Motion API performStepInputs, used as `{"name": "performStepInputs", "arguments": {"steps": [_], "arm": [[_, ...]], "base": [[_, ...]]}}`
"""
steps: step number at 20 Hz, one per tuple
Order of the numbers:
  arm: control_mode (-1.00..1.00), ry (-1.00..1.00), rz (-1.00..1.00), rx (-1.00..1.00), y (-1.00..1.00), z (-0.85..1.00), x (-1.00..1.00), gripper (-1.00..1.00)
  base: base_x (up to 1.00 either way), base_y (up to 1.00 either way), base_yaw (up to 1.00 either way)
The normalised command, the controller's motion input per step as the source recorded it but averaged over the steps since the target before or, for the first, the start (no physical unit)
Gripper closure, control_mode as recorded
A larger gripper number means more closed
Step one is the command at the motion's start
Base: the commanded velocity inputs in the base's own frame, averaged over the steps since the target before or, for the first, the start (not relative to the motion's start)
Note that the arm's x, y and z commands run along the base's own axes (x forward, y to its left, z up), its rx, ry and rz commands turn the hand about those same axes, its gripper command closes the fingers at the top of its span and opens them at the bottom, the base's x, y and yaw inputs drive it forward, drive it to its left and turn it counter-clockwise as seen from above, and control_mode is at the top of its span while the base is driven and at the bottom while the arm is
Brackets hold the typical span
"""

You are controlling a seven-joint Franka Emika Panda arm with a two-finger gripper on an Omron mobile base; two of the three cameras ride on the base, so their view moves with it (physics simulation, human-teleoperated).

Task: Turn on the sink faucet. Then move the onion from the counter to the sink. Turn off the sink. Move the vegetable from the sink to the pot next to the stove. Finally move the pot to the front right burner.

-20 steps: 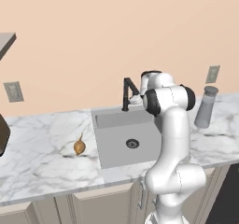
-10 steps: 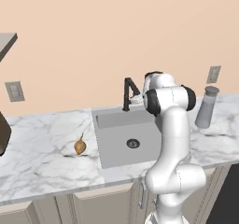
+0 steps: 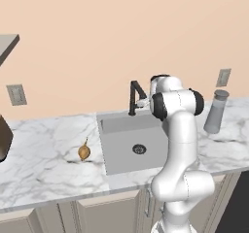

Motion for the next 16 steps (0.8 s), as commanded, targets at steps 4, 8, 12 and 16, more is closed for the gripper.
{"name": "performStepInputs", "arguments": {"steps": [4, 8, 12, 16], "arm": [[-1.00, 0.13, -0.05, 0.04, -0.84, -0.47, 0.00, 1.00], [-1.00, 0.08, -0.04, 0.07, -0.92, -0.56, 0.00, 1.00], [-1.00, 0.06, -0.03, 0.11, -0.96, -0.65, 0.00, 1.00], [-1.00, 0.04, -0.03, 0.12, -0.98, -0.67, 0.00, 1.00]], "base": [[0.00, 0.00, 0.00], [0.00, 0.00, 0.00], [0.00, 0.00, 0.00], [0.00, 0.00, 0.00]]}}
